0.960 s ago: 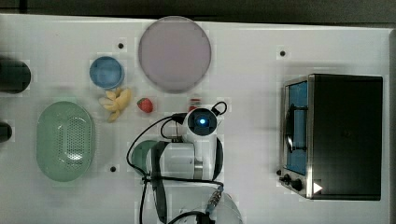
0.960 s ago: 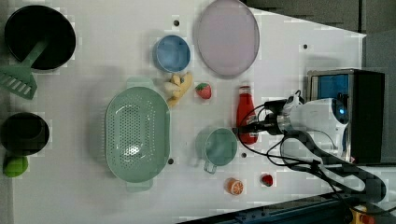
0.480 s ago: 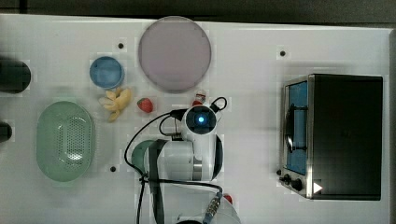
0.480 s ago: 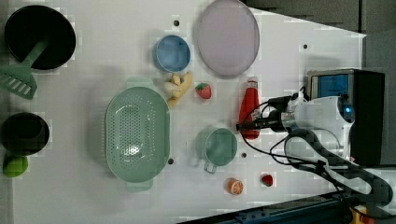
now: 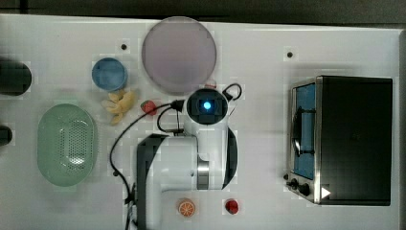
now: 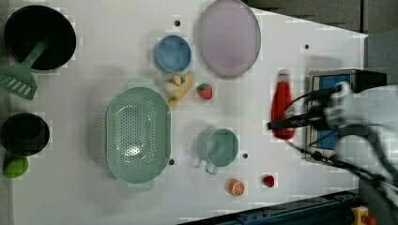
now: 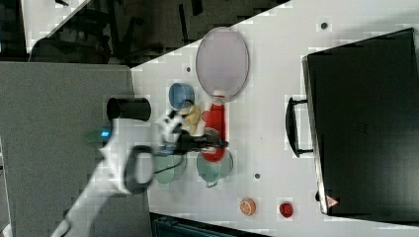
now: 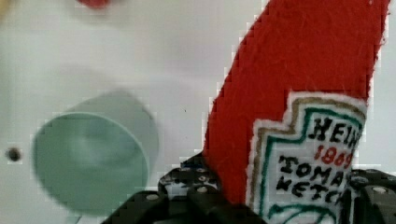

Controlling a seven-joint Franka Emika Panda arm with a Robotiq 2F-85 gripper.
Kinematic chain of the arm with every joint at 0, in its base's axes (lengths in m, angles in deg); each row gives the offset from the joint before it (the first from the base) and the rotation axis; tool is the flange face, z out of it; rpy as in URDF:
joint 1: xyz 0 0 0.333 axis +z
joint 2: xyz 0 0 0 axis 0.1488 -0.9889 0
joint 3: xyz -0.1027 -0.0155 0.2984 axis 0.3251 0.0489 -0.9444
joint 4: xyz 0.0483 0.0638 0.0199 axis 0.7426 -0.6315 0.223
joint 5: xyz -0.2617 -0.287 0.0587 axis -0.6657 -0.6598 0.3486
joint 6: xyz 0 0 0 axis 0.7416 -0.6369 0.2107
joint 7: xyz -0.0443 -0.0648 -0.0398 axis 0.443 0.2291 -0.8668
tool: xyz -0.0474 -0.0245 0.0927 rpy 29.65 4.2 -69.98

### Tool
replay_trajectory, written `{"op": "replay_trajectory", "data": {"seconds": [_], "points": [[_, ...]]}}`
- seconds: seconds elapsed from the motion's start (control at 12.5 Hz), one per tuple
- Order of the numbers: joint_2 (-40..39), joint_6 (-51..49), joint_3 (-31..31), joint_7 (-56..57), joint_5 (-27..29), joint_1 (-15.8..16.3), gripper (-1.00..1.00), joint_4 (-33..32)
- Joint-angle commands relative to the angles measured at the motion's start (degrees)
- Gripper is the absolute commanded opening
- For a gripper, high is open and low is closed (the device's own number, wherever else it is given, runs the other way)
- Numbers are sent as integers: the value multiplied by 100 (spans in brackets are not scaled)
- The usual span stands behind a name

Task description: Pick Ketchup from the table and place it in strainer.

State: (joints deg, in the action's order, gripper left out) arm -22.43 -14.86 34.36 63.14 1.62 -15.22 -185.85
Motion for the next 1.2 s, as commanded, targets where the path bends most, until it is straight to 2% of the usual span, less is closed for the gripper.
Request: {"op": "replay_trajectory", "data": {"seconds": [0.08,0.32,0.72,1.2], "points": [[509,-1140,-230,-390,15,71,24,808],[621,-1548,-665,-955,85,168,24,1214],[524,-1484,-1735,-2459,133,292,24,1257],[-247,-182,-3018,-4151,133,409,24,1197]]}}
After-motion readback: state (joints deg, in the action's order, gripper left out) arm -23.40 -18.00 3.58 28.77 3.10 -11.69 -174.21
